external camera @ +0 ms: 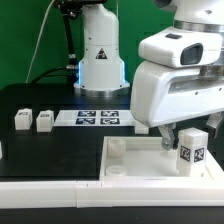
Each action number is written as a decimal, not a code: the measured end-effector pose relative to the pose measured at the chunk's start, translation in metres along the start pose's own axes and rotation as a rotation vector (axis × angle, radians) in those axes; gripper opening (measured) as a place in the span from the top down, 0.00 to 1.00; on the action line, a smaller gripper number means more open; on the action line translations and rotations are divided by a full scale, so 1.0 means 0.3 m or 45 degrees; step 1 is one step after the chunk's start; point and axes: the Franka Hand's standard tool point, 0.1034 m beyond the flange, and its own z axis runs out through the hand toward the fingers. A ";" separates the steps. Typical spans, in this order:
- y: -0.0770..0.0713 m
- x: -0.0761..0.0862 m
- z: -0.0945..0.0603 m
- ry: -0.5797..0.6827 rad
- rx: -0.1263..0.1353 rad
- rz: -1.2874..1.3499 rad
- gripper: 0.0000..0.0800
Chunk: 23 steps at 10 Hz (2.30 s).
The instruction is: Assemble one leg
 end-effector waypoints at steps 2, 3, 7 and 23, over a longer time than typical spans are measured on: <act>0.000 0.000 0.000 0.000 0.001 0.026 0.41; 0.000 0.000 0.000 0.000 0.001 0.075 0.63; -0.008 0.003 0.001 0.000 0.004 0.558 0.63; 0.012 -0.034 0.002 -0.042 -0.014 1.667 0.19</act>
Offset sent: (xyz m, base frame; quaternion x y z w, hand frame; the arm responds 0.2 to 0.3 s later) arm 0.0000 0.0000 0.0000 0.0000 0.0000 0.0000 1.0000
